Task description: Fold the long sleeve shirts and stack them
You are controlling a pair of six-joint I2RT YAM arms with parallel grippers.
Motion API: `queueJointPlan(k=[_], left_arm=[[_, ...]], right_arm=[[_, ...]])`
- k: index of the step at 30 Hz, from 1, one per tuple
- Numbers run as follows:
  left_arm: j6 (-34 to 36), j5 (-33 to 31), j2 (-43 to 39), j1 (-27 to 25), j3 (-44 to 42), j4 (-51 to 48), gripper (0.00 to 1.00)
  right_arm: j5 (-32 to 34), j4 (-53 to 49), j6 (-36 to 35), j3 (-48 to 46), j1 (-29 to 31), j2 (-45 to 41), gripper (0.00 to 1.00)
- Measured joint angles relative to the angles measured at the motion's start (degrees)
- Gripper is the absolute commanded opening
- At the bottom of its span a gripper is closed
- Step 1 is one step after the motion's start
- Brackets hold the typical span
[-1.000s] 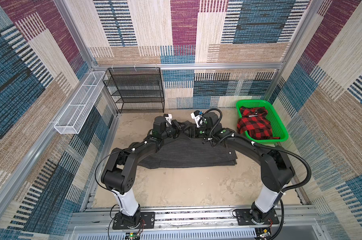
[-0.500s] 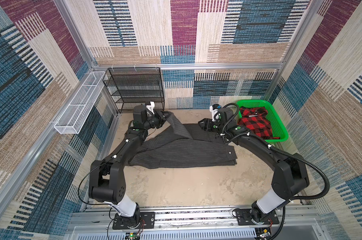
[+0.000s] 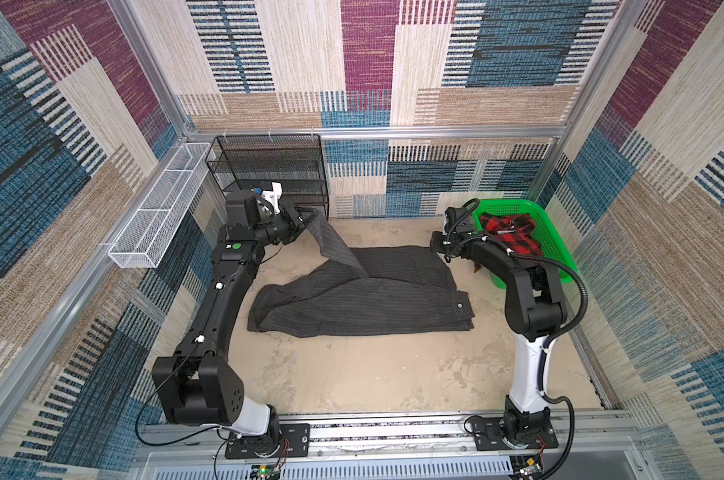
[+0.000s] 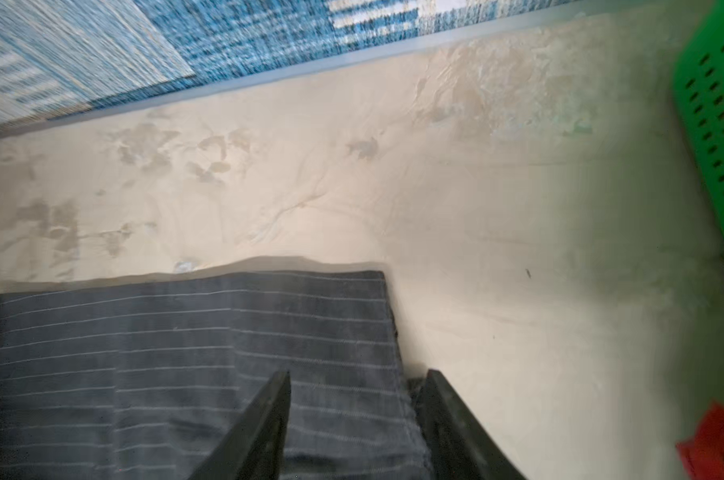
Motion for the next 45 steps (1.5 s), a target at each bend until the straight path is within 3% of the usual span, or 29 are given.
queueJointPlan(k=[12,24,27,32,35,40,45], left_arm=[[2.23,1.66,-0.07,2.12,1.36,-2.45,0.00],[2.16,1.77,0.07,2.19,-0.37,-1.79,0.00],[2.14,2.16,-0.09,2.21,-0.92,-1.66,0.00],[2.14,2.36,-0.22,2.21,-1.01,-1.66,0.00],[2.16,2.34,-0.04,2.21,-0.98,-1.66,0.00],[2.21,1.53,3.23,3.28,1.31,-1.18,0.00],[2.16,1.36,9.55,5.62,9.22,0.07,0.00]], right_arm=[[-6.08,-2.40,-4.92,15.30,-2.21,14.97,0.46],[-10.38,-0.26,-5.73,10.60,-2.21,13.55,0.42],[-10.36,1.07,-5.75,9.16,-2.16,12.96,0.36],[-10.32,1.66,-5.77,8.20,-2.19,12.63,0.16],[-9.79,1.44,-5.92,8.26,-2.16,12.63,0.09],[-8.85,-0.09,-6.62,9.81,-2.23,12.63,0.05],[-8.81,-0.26,-7.32,11.47,-2.29,12.41,0.03]])
